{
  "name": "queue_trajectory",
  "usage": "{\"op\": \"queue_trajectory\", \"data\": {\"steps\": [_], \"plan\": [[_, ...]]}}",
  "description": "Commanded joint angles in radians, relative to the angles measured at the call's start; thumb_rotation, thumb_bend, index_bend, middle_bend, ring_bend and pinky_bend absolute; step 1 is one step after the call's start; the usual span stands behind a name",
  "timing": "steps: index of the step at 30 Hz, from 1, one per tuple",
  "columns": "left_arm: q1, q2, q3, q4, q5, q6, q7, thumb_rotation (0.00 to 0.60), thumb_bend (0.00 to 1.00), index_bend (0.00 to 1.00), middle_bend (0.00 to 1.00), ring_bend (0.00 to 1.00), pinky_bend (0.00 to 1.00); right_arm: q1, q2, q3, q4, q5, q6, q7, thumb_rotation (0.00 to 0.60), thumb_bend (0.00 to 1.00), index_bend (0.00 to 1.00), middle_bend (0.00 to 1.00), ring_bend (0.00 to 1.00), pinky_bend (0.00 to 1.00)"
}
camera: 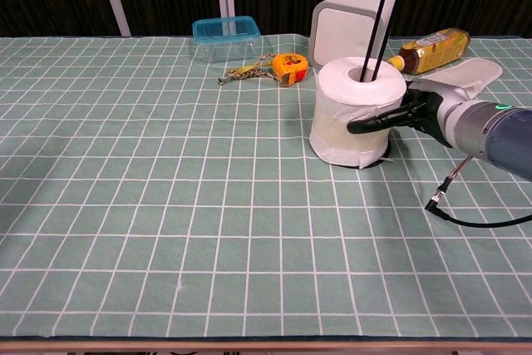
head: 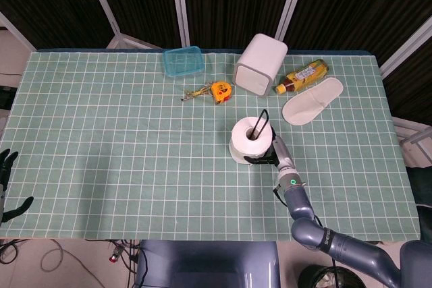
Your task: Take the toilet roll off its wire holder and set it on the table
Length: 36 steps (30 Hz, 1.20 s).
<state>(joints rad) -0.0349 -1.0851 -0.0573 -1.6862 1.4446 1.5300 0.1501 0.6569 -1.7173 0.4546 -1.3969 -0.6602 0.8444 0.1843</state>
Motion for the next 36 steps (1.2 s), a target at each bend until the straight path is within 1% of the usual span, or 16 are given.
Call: {"op": "queue_trajectory", "data": {"steps": [1,2,3,5,7,8,10,13,15,18,23,26,30,33,34,36], "plan": [[0.001,0.001,0.000,0.000,0.000,0.001,-0.001,0.600,0.18,0.04,0.00,0.00,0.02,0.004,-0.012,0.004,0.009,-0.005,0.002,0.009,0.600,0.00,0.00,0.00,0.00,0.00],[0.001,0.001,-0.001,0.000,-0.001,0.002,-0.002,0.600,0.18,0.04,0.00,0.00,0.02,0.004,-0.017,0.005,0.012,-0.008,0.004,0.013,0.600,0.00,0.01,0.01,0.00,0.00],[0.002,0.002,0.000,0.000,-0.001,0.002,-0.004,0.600,0.18,0.04,0.00,0.00,0.02,0.004,-0.023,0.008,0.016,-0.010,0.007,0.019,0.600,0.00,0.05,0.03,0.02,0.00],[0.002,0.003,-0.001,0.000,-0.002,0.003,-0.006,0.600,0.18,0.04,0.00,0.00,0.02,0.002,-0.048,0.027,0.028,-0.013,0.030,0.049,0.600,0.00,0.15,0.11,0.07,0.00],[0.002,0.003,-0.001,0.000,-0.002,0.002,-0.007,0.600,0.18,0.04,0.00,0.00,0.02,0.001,-0.075,0.045,0.046,-0.018,0.057,0.076,0.600,0.00,0.29,0.22,0.18,0.01],[0.002,0.004,0.000,0.000,-0.001,0.002,-0.007,0.600,0.18,0.04,0.00,0.00,0.02,0.002,-0.087,0.050,0.058,-0.021,0.069,0.082,0.600,0.00,0.33,0.25,0.21,0.02],[0.002,0.004,0.000,0.000,-0.001,0.002,-0.008,0.600,0.18,0.04,0.00,0.00,0.02,0.009,-0.124,0.064,0.098,-0.018,0.107,0.085,0.600,0.00,0.44,0.34,0.30,0.08],[0.002,0.004,0.000,0.001,-0.002,0.002,-0.008,0.600,0.18,0.04,0.00,0.00,0.02,0.018,-0.161,0.076,0.136,-0.009,0.145,0.075,0.600,0.00,0.53,0.40,0.35,0.13],[0.002,0.005,0.000,0.001,-0.002,0.002,-0.009,0.600,0.18,0.04,0.00,0.00,0.02,0.019,-0.176,0.078,0.148,-0.011,0.158,0.071,0.600,0.00,0.55,0.40,0.36,0.14],[0.003,0.006,-0.001,0.000,-0.002,0.003,-0.011,0.600,0.18,0.04,0.00,0.00,0.02,0.013,-0.182,0.077,0.151,-0.027,0.165,0.075,0.600,0.00,0.56,0.40,0.36,0.14],[0.003,0.006,-0.002,0.000,-0.004,0.004,-0.012,0.600,0.18,0.04,0.00,0.00,0.02,-0.002,-0.158,0.075,0.112,-0.099,0.194,0.085,0.600,0.00,0.56,0.40,0.36,0.14],[0.004,0.006,-0.001,0.000,-0.003,0.005,-0.011,0.600,0.18,0.04,0.00,0.00,0.02,-0.018,-0.097,0.073,0.032,-0.134,0.192,0.065,0.600,0.00,0.56,0.40,0.36,0.14],[0.004,0.005,0.000,-0.003,-0.001,0.005,-0.006,0.600,0.18,0.04,0.00,0.00,0.02,-0.028,0.000,0.084,-0.088,-0.121,0.172,0.000,0.600,0.00,0.56,0.40,0.36,0.14],[0.005,0.005,0.001,-0.005,0.002,0.010,-0.004,0.600,0.18,0.04,0.00,0.00,0.02,-0.034,0.094,0.110,-0.198,-0.071,0.149,-0.053,0.600,0.00,0.56,0.40,0.36,0.14],[0.006,0.005,0.001,-0.006,0.003,0.012,-0.004,0.600,0.18,0.04,0.00,0.00,0.02,-0.032,0.139,0.121,-0.242,-0.044,0.145,-0.087,0.600,0.00,0.56,0.40,0.36,0.14],[0.008,0.006,0.001,-0.007,0.006,0.015,-0.006,0.600,0.18,0.04,0.00,0.00,0.02,-0.027,0.194,0.140,-0.296,0.001,0.153,-0.135,0.600,0.00,0.56,0.40,0.36,0.14]]}}
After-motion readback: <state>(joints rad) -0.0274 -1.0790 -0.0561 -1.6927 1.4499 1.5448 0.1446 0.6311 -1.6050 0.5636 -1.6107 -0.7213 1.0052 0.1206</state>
